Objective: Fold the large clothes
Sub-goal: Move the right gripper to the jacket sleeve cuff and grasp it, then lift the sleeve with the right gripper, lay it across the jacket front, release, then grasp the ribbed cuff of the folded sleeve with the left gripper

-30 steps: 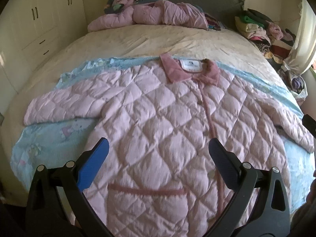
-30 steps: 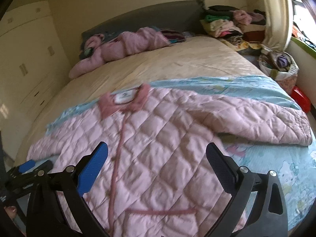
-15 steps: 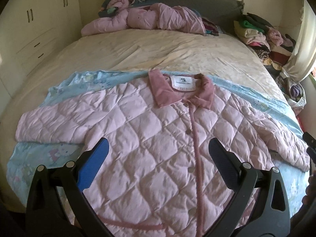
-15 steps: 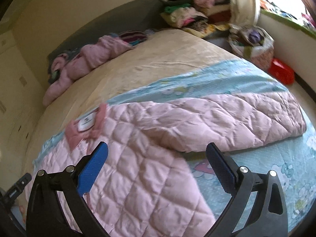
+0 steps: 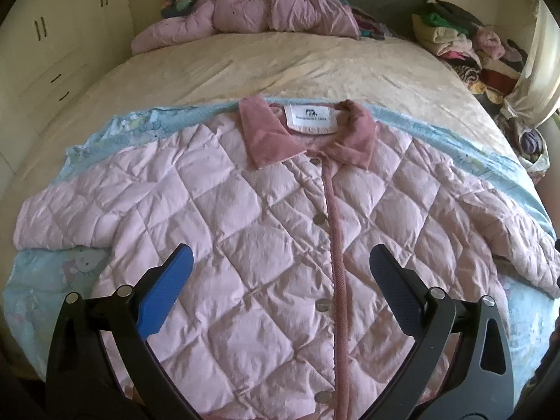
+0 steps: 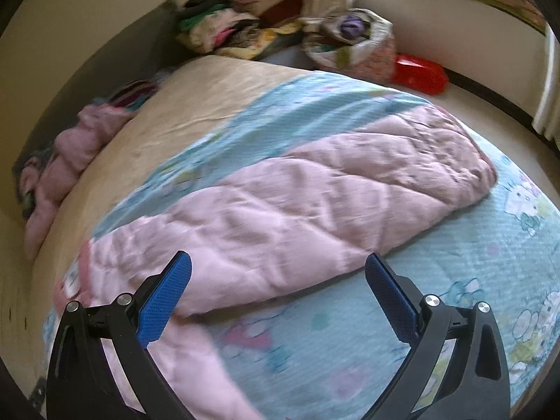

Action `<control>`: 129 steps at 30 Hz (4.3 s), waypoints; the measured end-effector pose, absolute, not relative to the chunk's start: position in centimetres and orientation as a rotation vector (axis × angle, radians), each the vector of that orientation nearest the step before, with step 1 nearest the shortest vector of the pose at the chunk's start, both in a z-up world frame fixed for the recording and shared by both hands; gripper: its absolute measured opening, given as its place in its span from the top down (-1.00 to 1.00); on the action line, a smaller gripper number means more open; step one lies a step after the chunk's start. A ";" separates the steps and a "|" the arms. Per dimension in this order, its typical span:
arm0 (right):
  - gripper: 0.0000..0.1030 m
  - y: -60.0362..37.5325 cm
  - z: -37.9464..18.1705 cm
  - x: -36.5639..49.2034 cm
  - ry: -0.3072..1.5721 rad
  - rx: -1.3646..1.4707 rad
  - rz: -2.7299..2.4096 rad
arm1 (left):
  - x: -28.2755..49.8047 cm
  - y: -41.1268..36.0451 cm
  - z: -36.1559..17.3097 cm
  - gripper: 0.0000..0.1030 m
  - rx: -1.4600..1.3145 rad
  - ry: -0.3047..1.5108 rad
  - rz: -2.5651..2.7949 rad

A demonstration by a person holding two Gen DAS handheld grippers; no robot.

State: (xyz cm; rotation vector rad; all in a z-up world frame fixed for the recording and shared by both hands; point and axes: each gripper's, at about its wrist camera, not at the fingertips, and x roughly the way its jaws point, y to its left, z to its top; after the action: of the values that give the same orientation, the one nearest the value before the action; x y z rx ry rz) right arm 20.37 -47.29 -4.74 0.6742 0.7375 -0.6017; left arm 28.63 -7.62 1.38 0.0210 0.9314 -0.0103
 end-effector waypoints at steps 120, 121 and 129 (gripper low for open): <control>-0.22 -3.8 -5.9 27.2 0.833 0.031 0.564 | 33.3 12.3 -6.8 -0.83 -0.867 0.948 -0.303; -0.22 -4.5 -5.7 27.1 0.837 0.059 0.562 | 33.4 12.0 -7.0 -0.82 -0.841 0.954 -0.291; -0.23 -9.5 -4.1 25.3 0.826 0.110 0.475 | 33.6 8.4 -7.8 -0.06 -0.565 0.998 -0.248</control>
State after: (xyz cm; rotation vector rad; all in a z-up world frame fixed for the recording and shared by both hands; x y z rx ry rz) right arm 25.27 -9.45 -4.06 0.1097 0.8259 0.4748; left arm 33.57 8.38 -7.83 -0.5651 0.9982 -0.2484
